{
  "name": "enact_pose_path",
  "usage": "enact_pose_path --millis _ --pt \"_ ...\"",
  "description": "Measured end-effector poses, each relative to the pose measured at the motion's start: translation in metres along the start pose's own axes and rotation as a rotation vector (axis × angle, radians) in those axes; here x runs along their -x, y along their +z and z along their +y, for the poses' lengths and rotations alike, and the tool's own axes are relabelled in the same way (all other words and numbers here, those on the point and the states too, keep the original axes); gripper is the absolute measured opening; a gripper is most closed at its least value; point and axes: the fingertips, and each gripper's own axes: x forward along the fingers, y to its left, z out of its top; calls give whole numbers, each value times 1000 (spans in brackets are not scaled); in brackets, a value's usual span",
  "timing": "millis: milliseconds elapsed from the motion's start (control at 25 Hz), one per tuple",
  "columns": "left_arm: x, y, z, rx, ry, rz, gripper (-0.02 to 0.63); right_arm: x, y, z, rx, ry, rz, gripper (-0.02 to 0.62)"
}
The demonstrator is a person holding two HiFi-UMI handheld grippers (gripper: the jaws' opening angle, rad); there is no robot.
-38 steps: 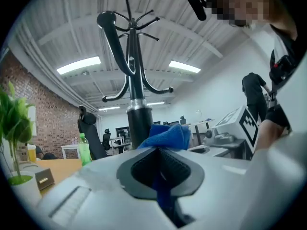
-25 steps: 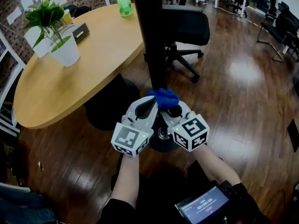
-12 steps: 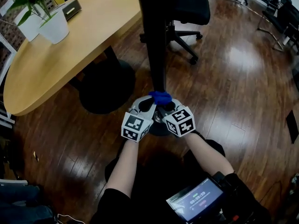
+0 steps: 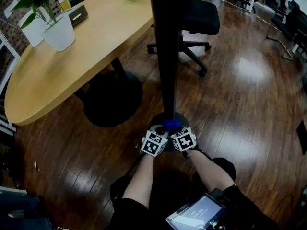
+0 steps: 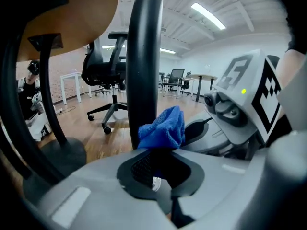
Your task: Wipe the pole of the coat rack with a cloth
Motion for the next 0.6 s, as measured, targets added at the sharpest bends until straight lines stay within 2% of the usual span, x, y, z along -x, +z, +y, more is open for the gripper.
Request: enact_pose_path --millis 200,320,440,600 --pt "4 13 7 43 -3 -79 5 4 12 -2 23 1 -35 52" --pt "24 41 10 48 -33 -165 5 25 41 4 61 30 -87 52" --pt "71 91 4 -1 -41 -263 5 71 84 26 99 122 -176 52" --pt "150 195 8 -47 37 -452 3 151 180 55 187 233 -346 52"
